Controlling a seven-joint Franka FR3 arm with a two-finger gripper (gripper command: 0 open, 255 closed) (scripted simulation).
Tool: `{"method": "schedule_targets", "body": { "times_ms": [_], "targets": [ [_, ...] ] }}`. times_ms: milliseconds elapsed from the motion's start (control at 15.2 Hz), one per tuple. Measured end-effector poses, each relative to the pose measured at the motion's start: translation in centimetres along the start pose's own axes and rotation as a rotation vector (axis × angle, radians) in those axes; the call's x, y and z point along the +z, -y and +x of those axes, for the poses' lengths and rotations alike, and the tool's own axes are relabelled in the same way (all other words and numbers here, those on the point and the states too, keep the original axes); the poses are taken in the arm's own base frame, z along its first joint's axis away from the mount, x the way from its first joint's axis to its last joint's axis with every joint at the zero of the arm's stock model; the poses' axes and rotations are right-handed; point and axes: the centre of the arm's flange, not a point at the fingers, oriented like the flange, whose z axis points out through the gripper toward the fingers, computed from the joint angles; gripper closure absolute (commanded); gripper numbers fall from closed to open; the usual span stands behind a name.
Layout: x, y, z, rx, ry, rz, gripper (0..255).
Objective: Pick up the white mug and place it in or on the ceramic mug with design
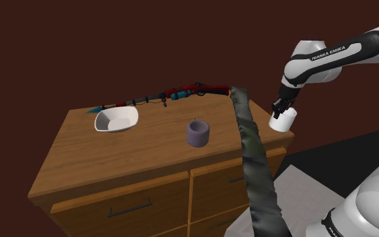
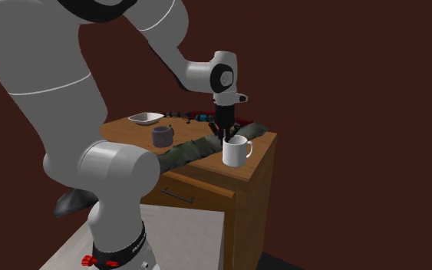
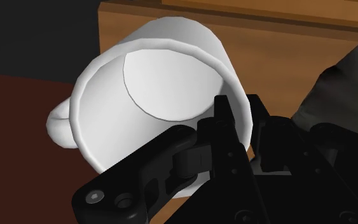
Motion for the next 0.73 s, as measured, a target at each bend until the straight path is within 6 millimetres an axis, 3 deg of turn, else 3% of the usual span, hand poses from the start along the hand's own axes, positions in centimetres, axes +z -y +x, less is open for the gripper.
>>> {"method": "schedule_targets", "body": {
  "times_ms": [726],
  "targets": [
    [-5.7,0.0,0.3,0.000,0.000,0.000,255]
  ]
}}
